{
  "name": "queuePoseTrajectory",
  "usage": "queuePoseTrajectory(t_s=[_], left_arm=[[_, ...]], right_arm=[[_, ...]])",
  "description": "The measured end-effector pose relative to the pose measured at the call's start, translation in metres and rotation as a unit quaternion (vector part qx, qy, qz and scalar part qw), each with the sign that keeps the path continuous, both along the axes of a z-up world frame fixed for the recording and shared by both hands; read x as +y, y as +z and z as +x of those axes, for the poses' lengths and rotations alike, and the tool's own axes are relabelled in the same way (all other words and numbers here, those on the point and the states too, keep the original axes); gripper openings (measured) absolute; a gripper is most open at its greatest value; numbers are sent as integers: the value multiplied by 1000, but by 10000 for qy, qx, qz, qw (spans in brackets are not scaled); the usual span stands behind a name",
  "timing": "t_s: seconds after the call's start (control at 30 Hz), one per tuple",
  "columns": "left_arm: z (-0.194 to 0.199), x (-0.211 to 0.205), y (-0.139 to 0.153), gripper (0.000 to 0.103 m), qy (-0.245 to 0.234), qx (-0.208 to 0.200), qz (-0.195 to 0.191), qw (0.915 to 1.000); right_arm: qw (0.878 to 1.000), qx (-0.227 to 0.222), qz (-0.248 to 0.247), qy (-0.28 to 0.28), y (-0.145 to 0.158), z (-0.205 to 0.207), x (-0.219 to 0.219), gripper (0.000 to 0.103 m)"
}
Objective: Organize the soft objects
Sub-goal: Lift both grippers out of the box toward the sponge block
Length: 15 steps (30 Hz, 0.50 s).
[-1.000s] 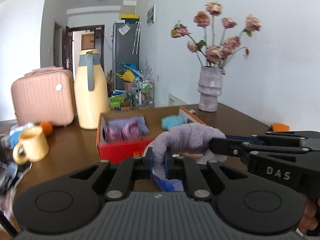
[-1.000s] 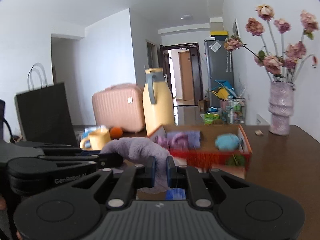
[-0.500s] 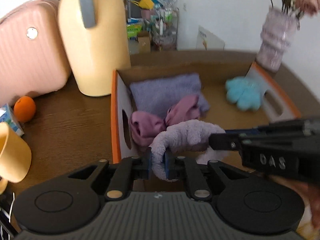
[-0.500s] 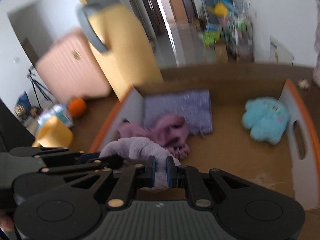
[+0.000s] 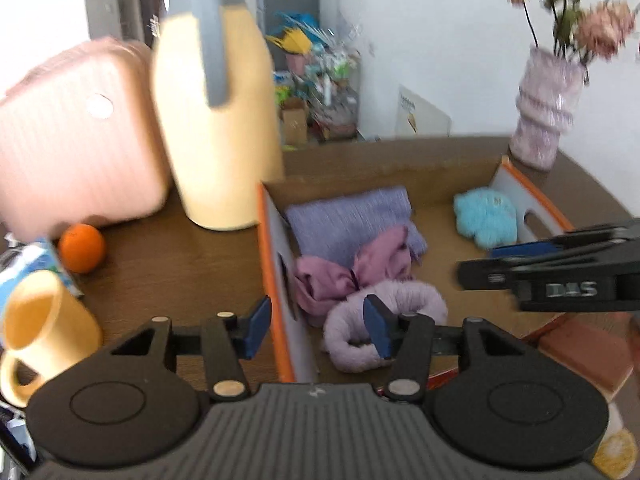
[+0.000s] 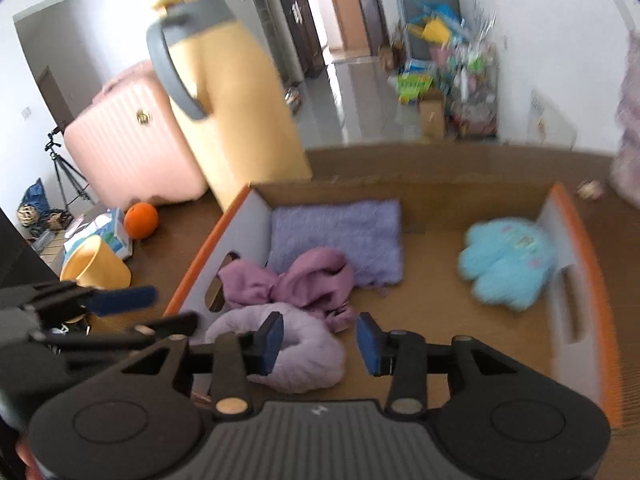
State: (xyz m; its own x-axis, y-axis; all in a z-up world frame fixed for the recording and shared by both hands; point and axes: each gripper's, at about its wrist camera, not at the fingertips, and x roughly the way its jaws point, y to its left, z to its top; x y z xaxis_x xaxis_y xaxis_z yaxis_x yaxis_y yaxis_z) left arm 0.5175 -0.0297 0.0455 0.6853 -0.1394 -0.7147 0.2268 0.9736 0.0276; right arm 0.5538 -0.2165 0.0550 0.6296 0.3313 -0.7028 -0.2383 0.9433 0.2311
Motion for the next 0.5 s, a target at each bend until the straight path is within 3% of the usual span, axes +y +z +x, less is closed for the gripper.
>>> queuePoseTrajectory(t_s=[0.07,0.2,0.33,0.5], left_arm=[[-11,8,17,56,117,-146,-68,9998],[-44,25,53,74,382,-562,-156,9976],[-87,35,84,81,620,-1168,-198,9910],[-146,38,112,84,741,-1877,-355,9788]], right_arm=[[9995,-267,-143,-57,18,-17,-11,44],[9956,-781,-466,-236,56,-59,-34,47],[9867,-1424,-549,-557,90,-106,-55,73],[9759,-2012,-488,-691,118,-163,-69,83]])
